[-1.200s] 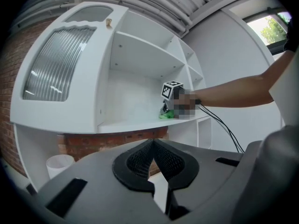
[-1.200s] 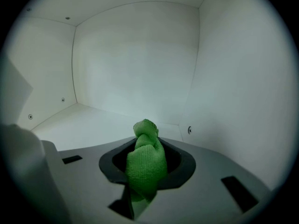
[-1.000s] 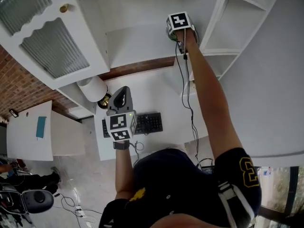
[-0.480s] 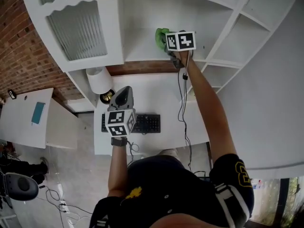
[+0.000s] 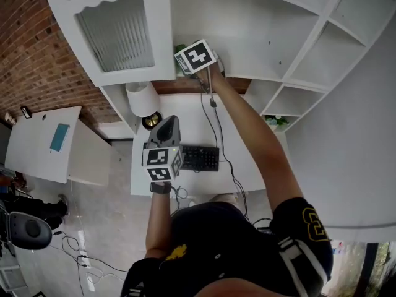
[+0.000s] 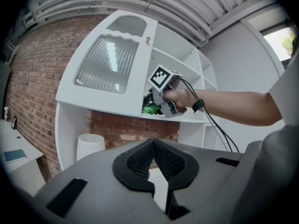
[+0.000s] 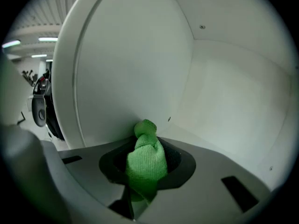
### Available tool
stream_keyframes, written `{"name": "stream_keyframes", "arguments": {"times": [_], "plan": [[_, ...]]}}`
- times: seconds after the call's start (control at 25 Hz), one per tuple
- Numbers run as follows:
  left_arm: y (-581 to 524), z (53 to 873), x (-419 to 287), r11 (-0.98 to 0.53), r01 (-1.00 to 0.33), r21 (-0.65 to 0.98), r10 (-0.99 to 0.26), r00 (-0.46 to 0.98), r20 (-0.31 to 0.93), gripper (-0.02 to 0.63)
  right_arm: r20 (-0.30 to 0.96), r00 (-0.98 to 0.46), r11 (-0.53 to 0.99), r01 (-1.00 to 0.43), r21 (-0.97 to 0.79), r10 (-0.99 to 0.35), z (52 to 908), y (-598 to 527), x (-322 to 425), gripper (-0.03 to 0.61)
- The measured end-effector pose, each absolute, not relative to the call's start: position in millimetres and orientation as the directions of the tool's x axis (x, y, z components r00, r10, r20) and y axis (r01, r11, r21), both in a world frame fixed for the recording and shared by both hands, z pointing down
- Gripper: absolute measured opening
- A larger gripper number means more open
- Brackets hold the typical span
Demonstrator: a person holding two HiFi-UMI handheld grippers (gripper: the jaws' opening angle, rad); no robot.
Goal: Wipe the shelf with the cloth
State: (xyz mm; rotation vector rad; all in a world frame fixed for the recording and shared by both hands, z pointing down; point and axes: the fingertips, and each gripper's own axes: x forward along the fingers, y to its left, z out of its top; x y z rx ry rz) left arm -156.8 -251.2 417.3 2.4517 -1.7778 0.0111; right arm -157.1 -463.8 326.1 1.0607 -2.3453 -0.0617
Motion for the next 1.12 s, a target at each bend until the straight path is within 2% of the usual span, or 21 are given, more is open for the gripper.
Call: {"name": "stream_keyframes", "arguments": {"times": [0.2,0.6,0.8,0.96,1.12], "plan": [[-249,419,-173,-0.268,-0.958,0.106,-0.958,0.276,0.071,0.018,0.471,-0.57,0.727,-0.626,0.282,-0.673,331,-465,-160,0.077],[-252,414,-130,-0.358,-0.93,0.079,-0.929,0.364,0.073,0.018,0.461,-0.554,0.715,-0.61,0.343,-0.693,332,-465,-158,0.075],[-252,416,-114,-0.396,-0.917,0.052,-0.912,0.399,0.095,0.018,0.482,-0.612,0.77,-0.582,0.263,-0.627,346,-450,-173,0.075],[-253,412,-108,-0.403,-0.915,0.033,-0.91,0.404,0.09,0.018,0.396,-0.576,0.699,-0.595,0.397,-0.715,323,-458,-161,0.075],[-253,415,-110,-0.399,-0.917,0.018,-0.911,0.399,0.104,0.018,0.396,-0.586,0.708,-0.589,0.391,-0.706,325,-457,-158,0.075]]}}
